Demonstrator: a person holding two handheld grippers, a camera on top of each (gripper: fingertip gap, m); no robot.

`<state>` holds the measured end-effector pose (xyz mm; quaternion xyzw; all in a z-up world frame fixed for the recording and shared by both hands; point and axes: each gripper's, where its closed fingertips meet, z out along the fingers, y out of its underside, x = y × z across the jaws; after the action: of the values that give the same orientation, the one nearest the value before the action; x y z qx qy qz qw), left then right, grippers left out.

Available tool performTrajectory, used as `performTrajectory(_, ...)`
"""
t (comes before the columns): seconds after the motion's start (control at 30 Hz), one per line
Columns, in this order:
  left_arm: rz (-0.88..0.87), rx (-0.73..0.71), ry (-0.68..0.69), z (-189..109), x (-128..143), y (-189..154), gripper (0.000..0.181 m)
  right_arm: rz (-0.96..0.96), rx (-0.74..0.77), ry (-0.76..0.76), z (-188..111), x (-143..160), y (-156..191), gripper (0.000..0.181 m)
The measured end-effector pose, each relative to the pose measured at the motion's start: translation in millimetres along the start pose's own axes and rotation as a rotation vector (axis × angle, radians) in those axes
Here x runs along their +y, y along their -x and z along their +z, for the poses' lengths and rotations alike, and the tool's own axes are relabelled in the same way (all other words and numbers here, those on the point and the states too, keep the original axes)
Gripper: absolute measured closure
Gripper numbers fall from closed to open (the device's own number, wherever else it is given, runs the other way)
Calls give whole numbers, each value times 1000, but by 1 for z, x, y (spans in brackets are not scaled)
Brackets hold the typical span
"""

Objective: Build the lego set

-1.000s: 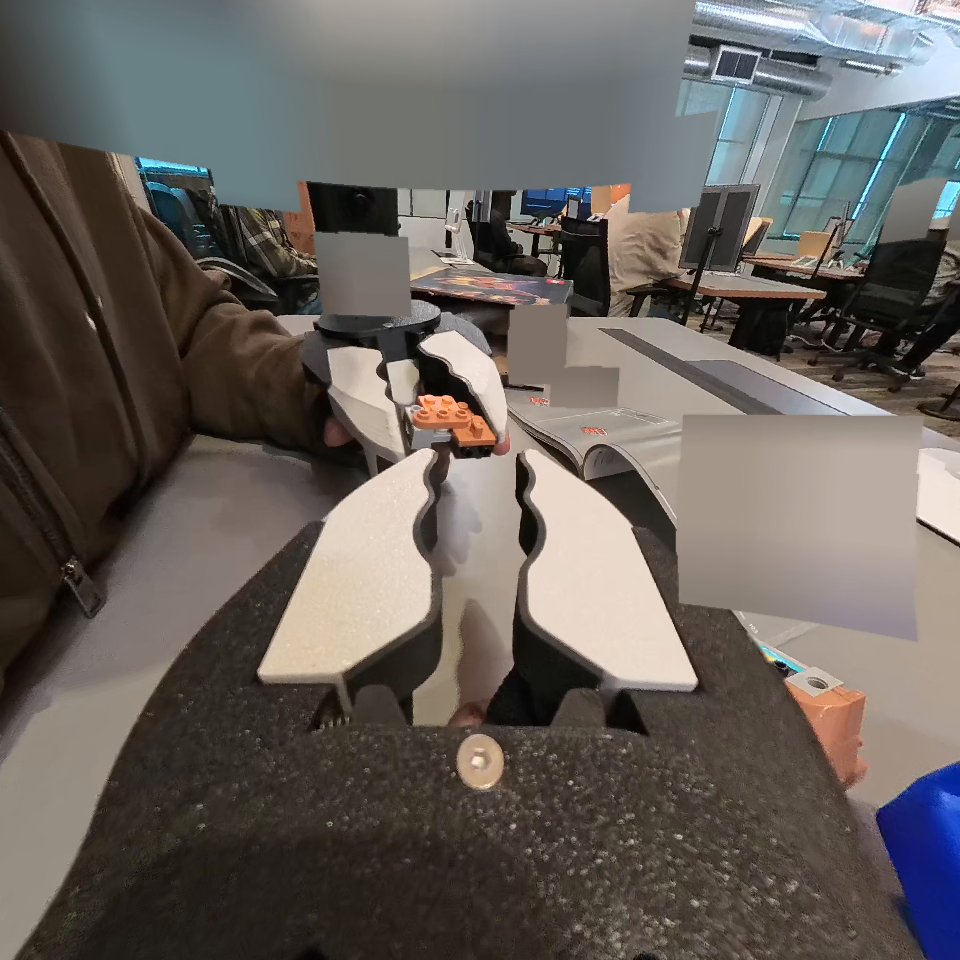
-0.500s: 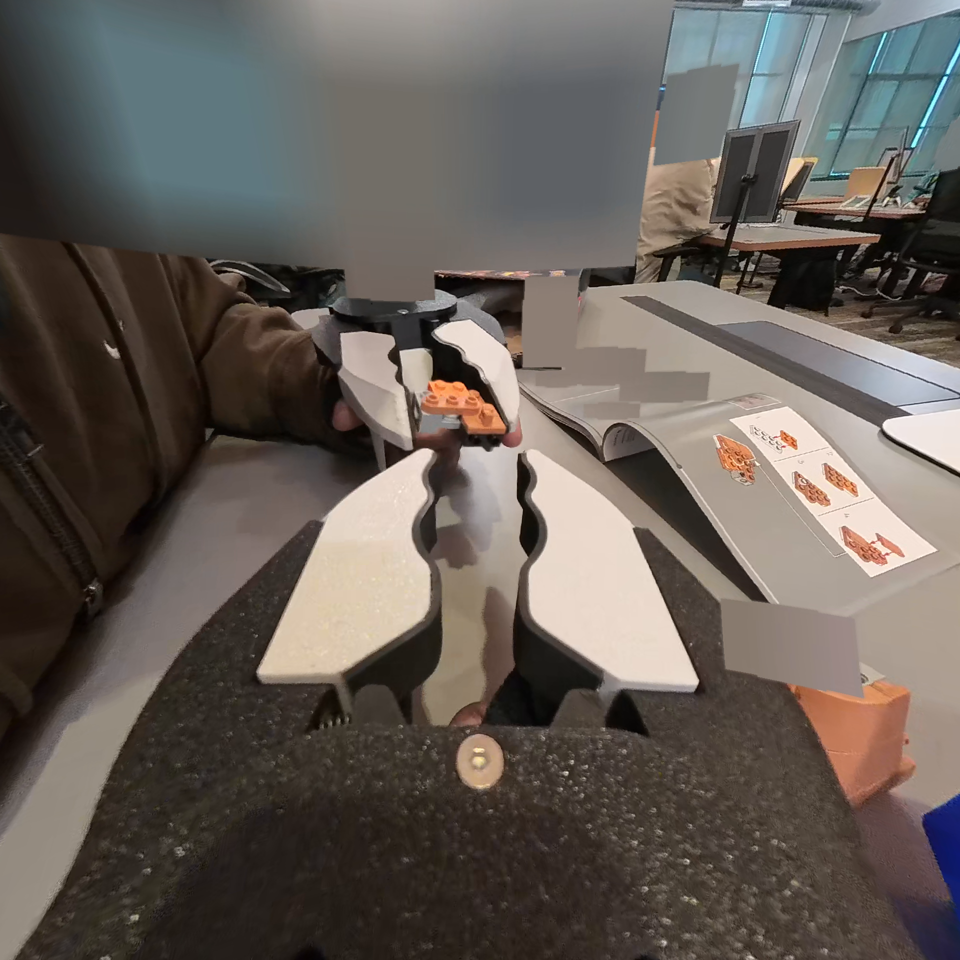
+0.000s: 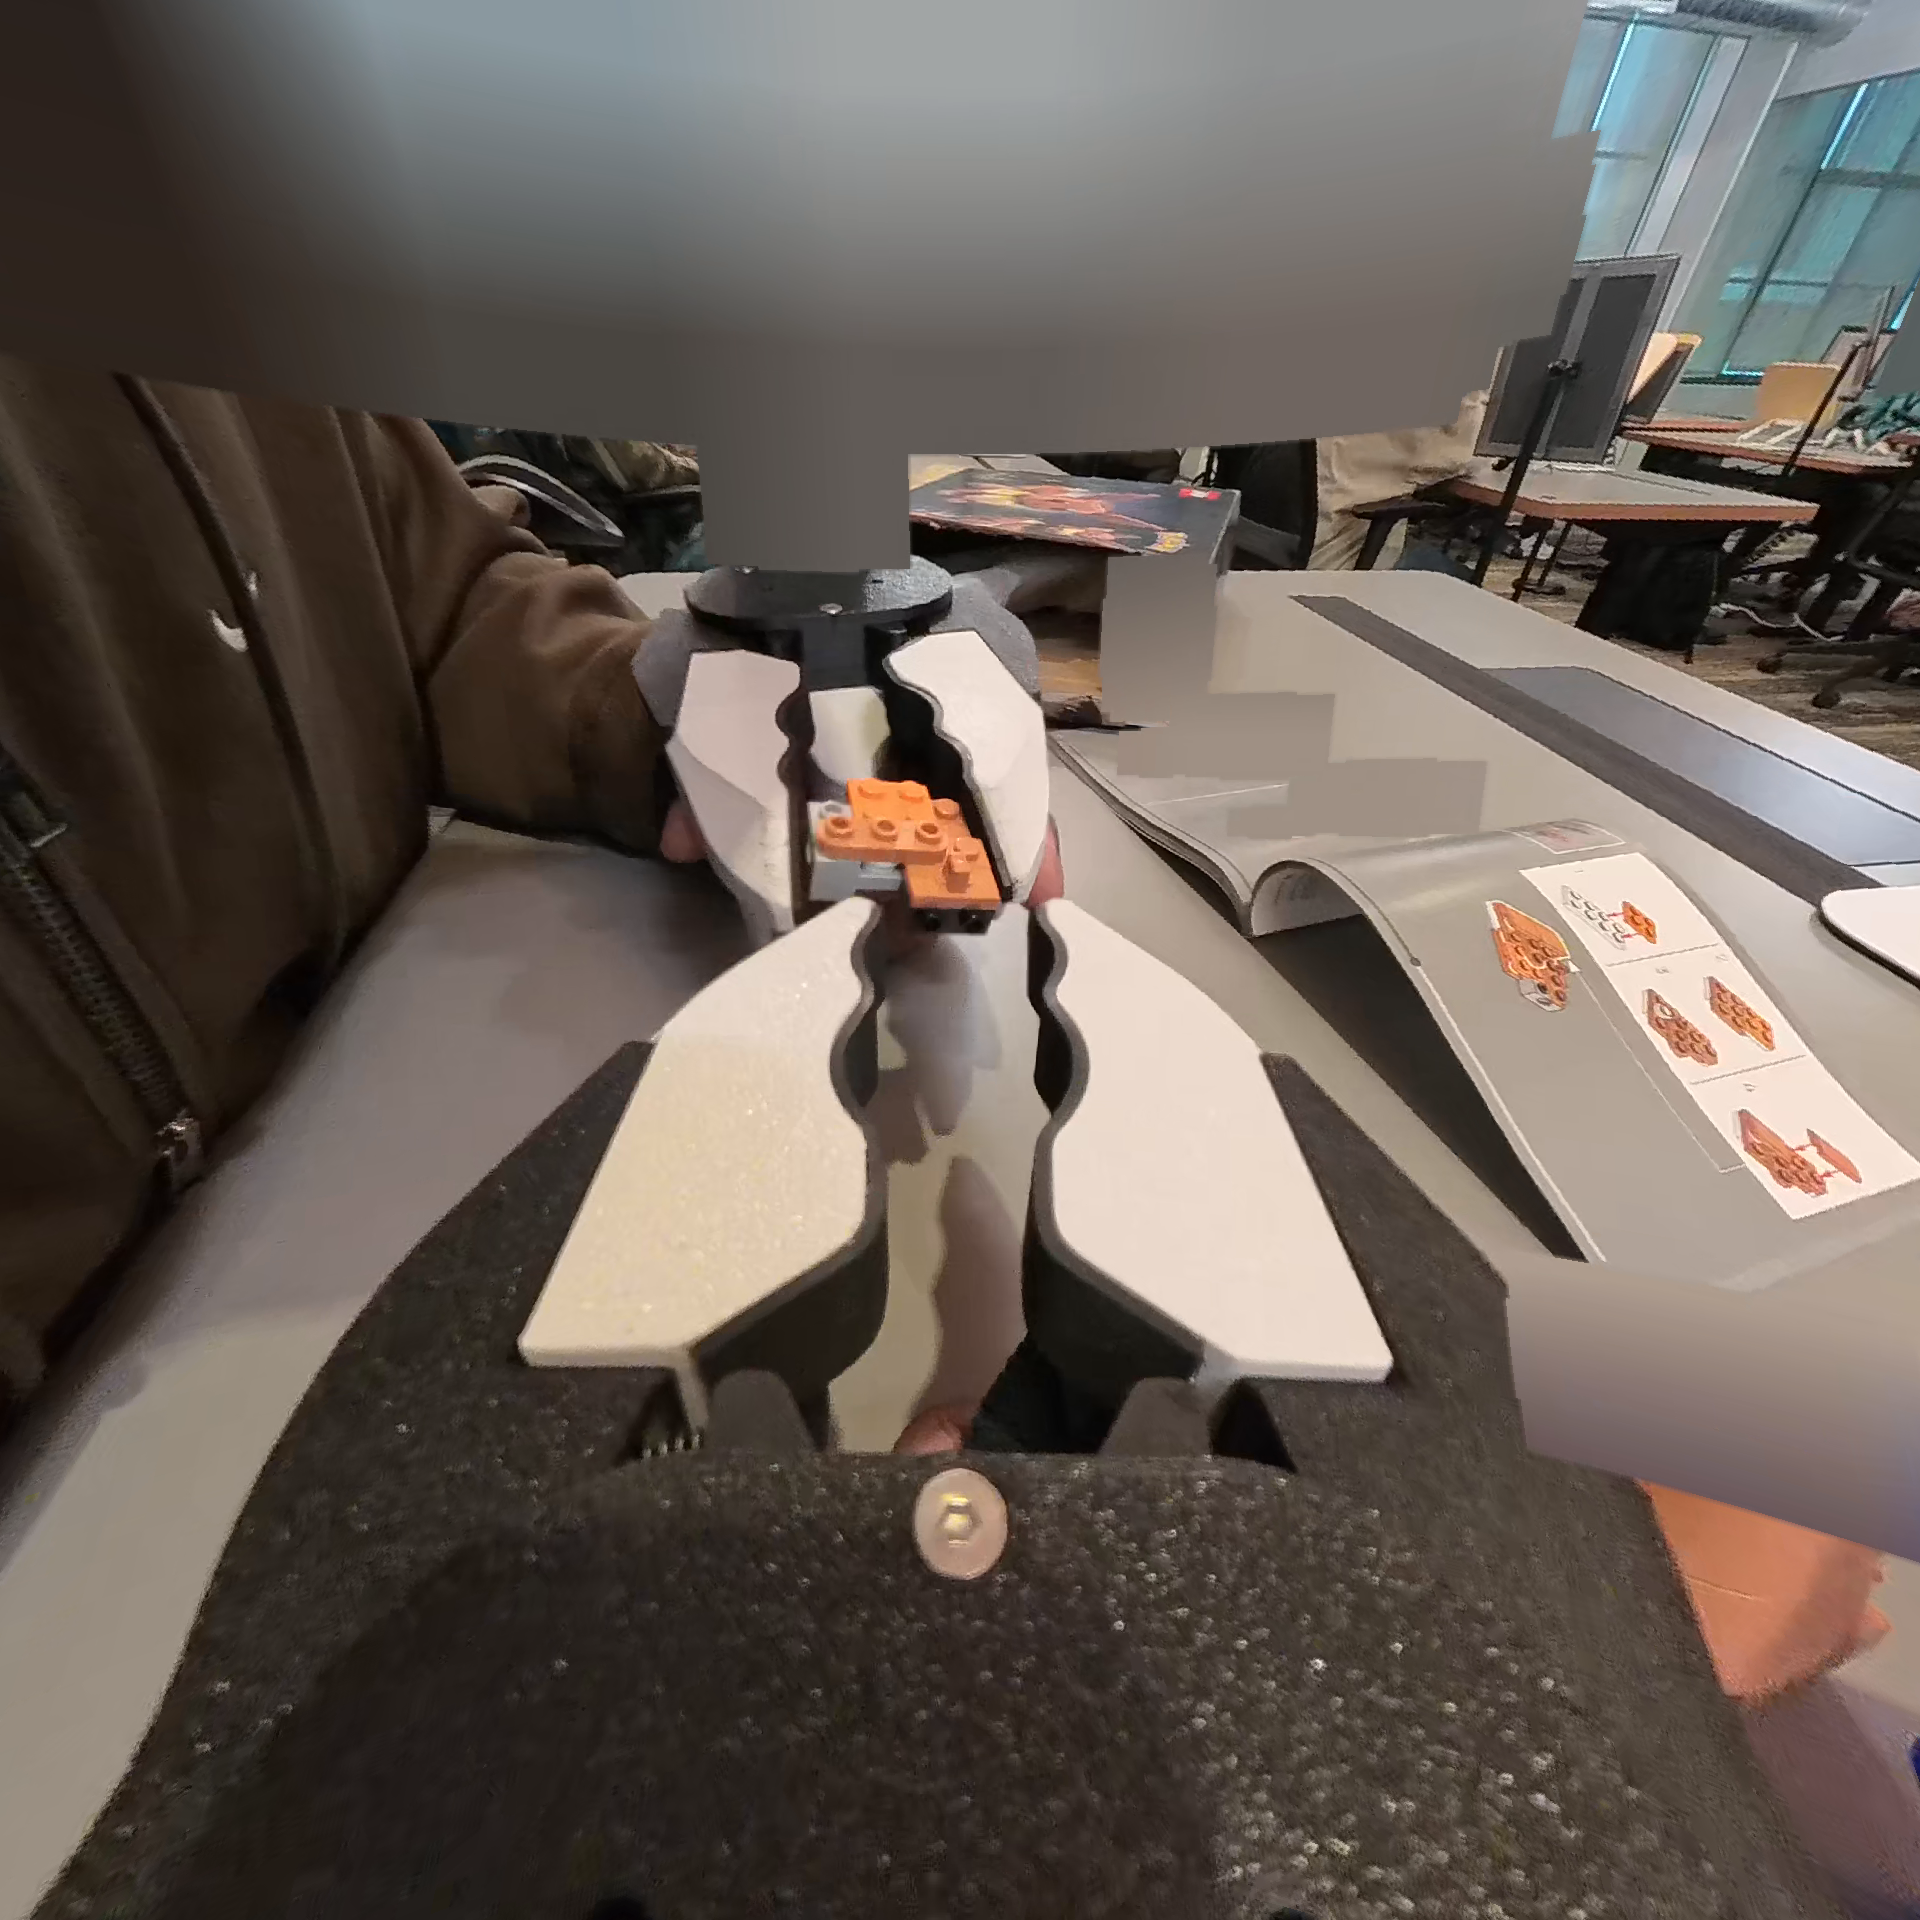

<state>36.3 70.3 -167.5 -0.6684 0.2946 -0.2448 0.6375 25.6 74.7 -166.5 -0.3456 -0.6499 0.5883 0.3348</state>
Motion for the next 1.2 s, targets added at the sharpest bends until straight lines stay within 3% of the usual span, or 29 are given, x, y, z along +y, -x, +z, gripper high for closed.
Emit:
performTrajectory(0.27,67,24,1,2,1,-9,144,40,-72,-15,-1,-2,9,163)
performTrajectory(1.2,68,-11,4,3,1,-5,143,28,-38,-35,-3,-3,6,165)
